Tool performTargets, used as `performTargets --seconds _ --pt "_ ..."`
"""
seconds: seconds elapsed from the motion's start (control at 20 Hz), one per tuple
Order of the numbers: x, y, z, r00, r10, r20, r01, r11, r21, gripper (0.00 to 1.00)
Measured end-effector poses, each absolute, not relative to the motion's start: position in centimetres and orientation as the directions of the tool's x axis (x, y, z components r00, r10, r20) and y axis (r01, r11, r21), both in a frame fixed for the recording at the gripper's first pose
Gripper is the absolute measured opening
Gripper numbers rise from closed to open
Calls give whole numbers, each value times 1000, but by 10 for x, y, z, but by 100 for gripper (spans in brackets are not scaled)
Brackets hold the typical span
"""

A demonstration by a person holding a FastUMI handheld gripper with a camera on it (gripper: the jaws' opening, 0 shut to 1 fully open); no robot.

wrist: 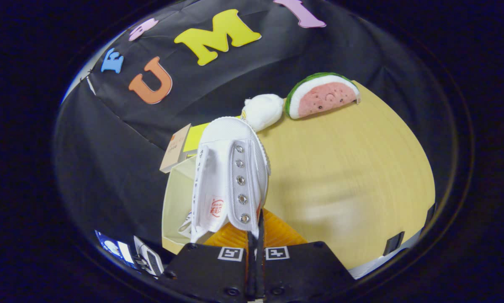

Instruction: Open the storage box then place both shoes into the box .Put the left shoe in first, then the right shoe, with the right side of both shoes facing outward in a uniform manner.

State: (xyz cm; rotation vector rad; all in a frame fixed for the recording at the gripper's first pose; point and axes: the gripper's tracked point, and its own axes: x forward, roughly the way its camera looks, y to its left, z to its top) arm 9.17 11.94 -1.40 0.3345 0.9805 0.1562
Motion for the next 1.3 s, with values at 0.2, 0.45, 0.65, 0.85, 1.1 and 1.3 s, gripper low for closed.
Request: performTargets --seconds 0.2,0.45,0.65,0.85,1.1,1.3 --pt "107 185 -7 514 319 -796 -20 932 361 5" --pt "129 241 -46 506 243 -828 7 958 286 5" --pt "137 259 -79 558 119 -821 70 979 190 5" --pt "142 265 -91 646 15 -763 111 987 113 5" --pt "142 255 -97 693 -81 -716 165 985 48 6" --pt "144 258 -114 687 -53 -724 154 985 74 12"
